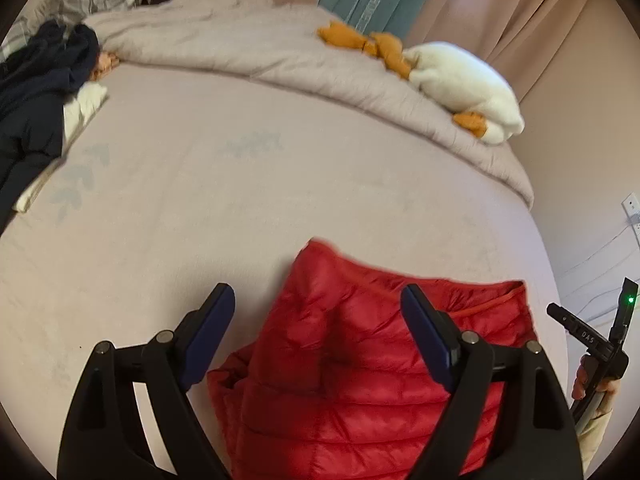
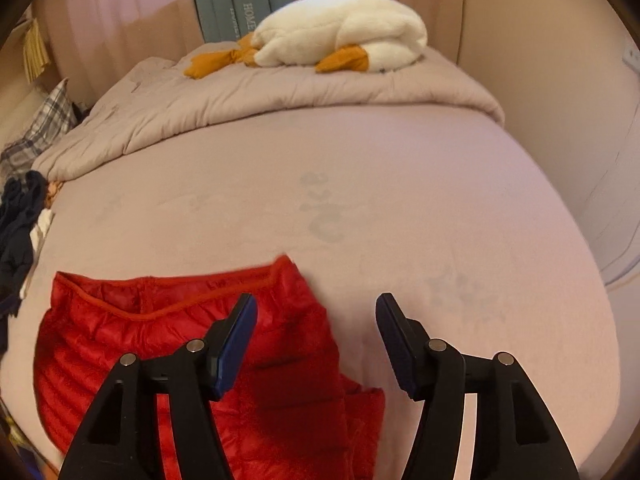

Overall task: Fold large clothes
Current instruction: 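Grasp the folded jacket edge with both grippers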

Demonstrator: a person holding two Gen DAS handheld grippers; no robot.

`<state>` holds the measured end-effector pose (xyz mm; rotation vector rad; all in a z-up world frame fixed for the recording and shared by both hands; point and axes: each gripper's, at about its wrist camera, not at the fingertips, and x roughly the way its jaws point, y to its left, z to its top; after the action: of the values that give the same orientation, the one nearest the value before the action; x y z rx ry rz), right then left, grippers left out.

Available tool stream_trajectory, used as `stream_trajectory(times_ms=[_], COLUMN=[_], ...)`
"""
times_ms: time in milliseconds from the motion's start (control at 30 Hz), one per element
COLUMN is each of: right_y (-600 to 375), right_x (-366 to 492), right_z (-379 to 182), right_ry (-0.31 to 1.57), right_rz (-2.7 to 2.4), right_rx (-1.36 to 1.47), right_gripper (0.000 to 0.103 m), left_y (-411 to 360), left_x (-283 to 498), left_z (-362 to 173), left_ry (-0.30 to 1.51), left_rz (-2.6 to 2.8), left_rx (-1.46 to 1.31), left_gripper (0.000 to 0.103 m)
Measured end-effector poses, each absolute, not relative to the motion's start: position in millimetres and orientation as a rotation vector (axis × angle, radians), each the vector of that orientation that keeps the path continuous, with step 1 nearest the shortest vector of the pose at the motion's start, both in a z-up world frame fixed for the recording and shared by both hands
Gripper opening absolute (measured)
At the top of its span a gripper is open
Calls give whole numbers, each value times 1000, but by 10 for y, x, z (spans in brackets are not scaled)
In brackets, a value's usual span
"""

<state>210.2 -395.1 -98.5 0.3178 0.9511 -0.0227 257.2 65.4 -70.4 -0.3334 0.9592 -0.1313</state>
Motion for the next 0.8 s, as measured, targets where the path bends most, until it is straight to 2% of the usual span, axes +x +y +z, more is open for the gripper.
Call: stream_trajectory(times_ms=[133, 233, 367, 400, 433, 467, 533, 667, 800], right_y=[-3881, -3807, -3734, -3742, -3746, -3747, -3752, -3865, -3830], right_x=[2232, 2349, 2419, 2429, 2418, 2437, 2423, 2346, 2406], right_z=[-1127, -1237, -1396, -1422, -1430, -1476, -1489, -1309, -1408], right_ry=[1000, 1031, 1061, 1063, 1063, 1073, 1072, 985, 1024], right_rz=[24, 31, 30, 24, 22, 30, 51, -38, -64], right_rx=[338, 320, 291, 289, 293, 303, 318, 360, 320], right_gripper=[61, 61, 60, 49, 23, 9, 4, 2, 1], left_y=[638, 574, 548, 552, 568, 583, 604, 657, 595], left_x=[2660, 2699, 2773, 2792, 2812, 2824, 2831, 2858, 2927], left_z=[-959, -1131, -1345, -1387, -1424, -1444, -1419, -1374, -1474], left_ry=[1023, 1054, 1101, 1115, 1129, 1136, 1111, 1066, 1094], left_rz=[-148, -165, -123, -113, -111, -112, -100, -74, -71], left_rx=[-351, -336, -289, -277, -292, -310, -330, -365, -326], left_gripper=[84, 74, 34, 29, 26, 20, 18, 17, 18])
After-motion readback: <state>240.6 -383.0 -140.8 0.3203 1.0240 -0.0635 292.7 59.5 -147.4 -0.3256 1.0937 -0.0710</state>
